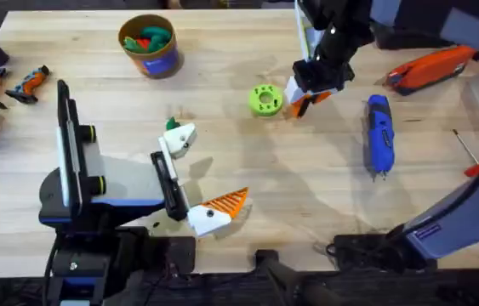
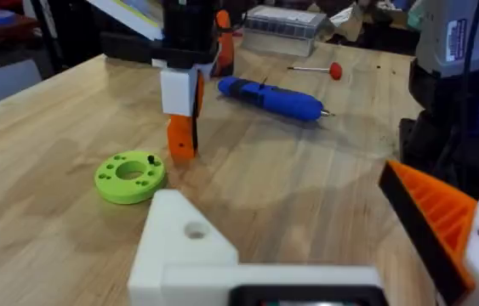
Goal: Pick up the gripper from the table and insert it into the empty holder that is missing its gripper. Then pick up a screw, insert it into the mounting hole, and use the screwdriver to tighten it. Finally, clean up the table by picking up the vegetable and placing it into the bucket.
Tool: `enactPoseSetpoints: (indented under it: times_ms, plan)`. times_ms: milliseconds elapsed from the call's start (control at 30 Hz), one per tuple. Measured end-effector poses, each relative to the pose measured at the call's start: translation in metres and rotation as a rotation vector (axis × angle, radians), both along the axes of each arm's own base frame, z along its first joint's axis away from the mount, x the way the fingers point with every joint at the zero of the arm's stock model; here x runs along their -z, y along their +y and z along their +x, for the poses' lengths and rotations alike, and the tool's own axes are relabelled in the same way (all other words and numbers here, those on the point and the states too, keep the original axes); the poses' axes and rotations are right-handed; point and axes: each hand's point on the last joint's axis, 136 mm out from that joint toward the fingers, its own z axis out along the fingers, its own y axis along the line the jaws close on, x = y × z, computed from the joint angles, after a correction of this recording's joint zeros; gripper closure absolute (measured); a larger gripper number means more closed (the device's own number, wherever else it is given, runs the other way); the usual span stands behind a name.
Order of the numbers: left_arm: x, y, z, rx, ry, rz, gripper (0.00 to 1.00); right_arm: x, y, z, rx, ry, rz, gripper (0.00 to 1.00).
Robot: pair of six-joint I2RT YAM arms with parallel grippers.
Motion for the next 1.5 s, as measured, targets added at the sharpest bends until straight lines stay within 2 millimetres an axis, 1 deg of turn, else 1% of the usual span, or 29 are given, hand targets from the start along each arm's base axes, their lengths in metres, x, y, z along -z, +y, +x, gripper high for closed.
enactPoseSetpoints:
  times_ms: [167, 200, 433, 533, 633, 800, 900, 1000, 1100, 1200, 1300, 1500]
  plan:
    - [0.000, 0.000, 0.000, 0.000, 0.000, 0.000, 0.015, 0.000, 0.000, 0.001, 0.001, -0.003, 0.001, 0.974]
    - [0.000, 0.000, 0.000, 0.000, 0.000, 0.000, 0.015, -0.001, 0.000, 0.001, 0.001, -0.004, 0.002, 0.987]
    - [0.000, 0.000, 0.000, 0.000, 0.000, 0.000, 0.015, -0.001, 0.000, 0.000, 0.003, -0.003, 0.001, 0.985]
    - [0.000, 0.000, 0.000, 0.000, 0.000, 0.000, 0.015, -0.010, 0.000, 0.001, 0.003, -0.027, 0.011, 0.986]
    - [0.000, 0.000, 0.000, 0.000, 0.000, 0.000, 0.015, -0.035, 0.000, 0.002, 0.005, -0.098, 0.039, 0.986]
    - [0.000, 0.000, 0.000, 0.000, 0.002, -0.001, 0.016, -0.097, -0.003, -0.003, 0.025, -0.244, 0.166, 0.986]
    - [0.000, 0.000, 0.000, 0.000, 0.003, -0.001, 0.015, -0.126, -0.003, -0.009, 0.038, -0.303, 0.266, 0.986]
    - [0.000, 0.000, 0.000, 0.000, 0.003, -0.001, 0.015, -0.149, 0.000, -0.011, 0.039, -0.352, 0.369, 0.986]
    - [0.000, 0.000, 0.000, 0.000, 0.002, -0.001, 0.015, -0.165, 0.009, -0.011, 0.013, -0.418, 0.485, 0.987]
    - [0.000, 0.000, 0.000, 0.000, 0.003, -0.001, 0.015, -0.168, 0.020, -0.019, -0.032, -0.467, 0.589, 0.987]
    - [0.000, 0.000, 0.000, 0.000, 0.002, -0.001, 0.015, -0.163, 0.033, -0.030, -0.075, -0.484, 0.689, 0.987]
    - [0.000, 0.000, 0.000, 0.000, 0.003, -0.001, 0.015, -0.137, 0.060, -0.053, -0.104, -0.420, 0.929, 0.987]
